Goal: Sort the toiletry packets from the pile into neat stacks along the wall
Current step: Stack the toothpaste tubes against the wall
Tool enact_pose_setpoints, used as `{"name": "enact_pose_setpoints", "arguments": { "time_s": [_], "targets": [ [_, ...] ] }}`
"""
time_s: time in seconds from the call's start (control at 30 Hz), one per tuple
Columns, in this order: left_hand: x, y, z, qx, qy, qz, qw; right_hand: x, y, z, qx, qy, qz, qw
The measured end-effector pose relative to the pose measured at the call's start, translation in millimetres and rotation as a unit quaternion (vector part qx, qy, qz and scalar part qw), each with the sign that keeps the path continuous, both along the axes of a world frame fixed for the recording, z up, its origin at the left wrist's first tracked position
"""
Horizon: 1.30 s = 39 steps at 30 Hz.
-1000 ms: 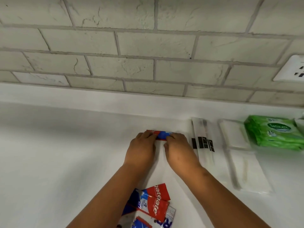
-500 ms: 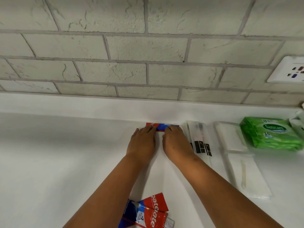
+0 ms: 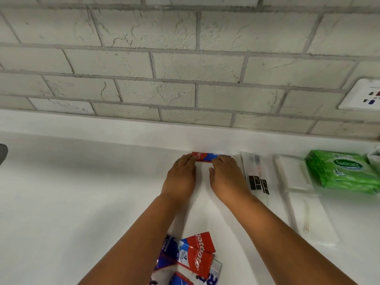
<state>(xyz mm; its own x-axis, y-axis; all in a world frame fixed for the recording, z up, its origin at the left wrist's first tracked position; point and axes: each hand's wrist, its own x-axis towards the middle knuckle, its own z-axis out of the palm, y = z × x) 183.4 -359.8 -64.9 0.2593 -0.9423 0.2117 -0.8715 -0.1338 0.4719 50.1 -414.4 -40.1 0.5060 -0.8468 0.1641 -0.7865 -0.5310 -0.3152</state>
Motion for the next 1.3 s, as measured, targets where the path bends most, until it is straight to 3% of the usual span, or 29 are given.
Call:
{"name": "enact_pose_setpoints", "arguments": {
  "time_s": [0.27, 0.57, 0.87, 1.03, 1.17, 1.3],
  "targets": [
    [18, 91, 20, 0.079, 0.018, -0.021, 0.996, -31, 88, 29, 0.073, 0.006, 0.053, 0.996],
    [16, 174, 25, 0.171, 0.027, -0.016, 0.985, -57, 159, 29, 0.127, 0.101, 0.093, 0.982],
    [3, 188, 31, 0.119, 0.034, 0.010, 0.992, -54, 175, 31, 0.109, 0.092, 0.053, 0.988],
    [2, 188, 48, 0.076, 0.245, -0.003, 0.966, -54, 171, 40, 0.182, 0.032, 0.040, 0.982],
    [1, 176, 71, 0.012, 0.455, -0.001, 0.890, -51, 158, 54, 0.249, -0.001, 0.067, 0.966],
    [-3, 157, 88, -0.026, 0.552, 0.014, 0.833, -50, 144, 63, 0.323, -0.112, 0.056, 0.938]
  ]
}}
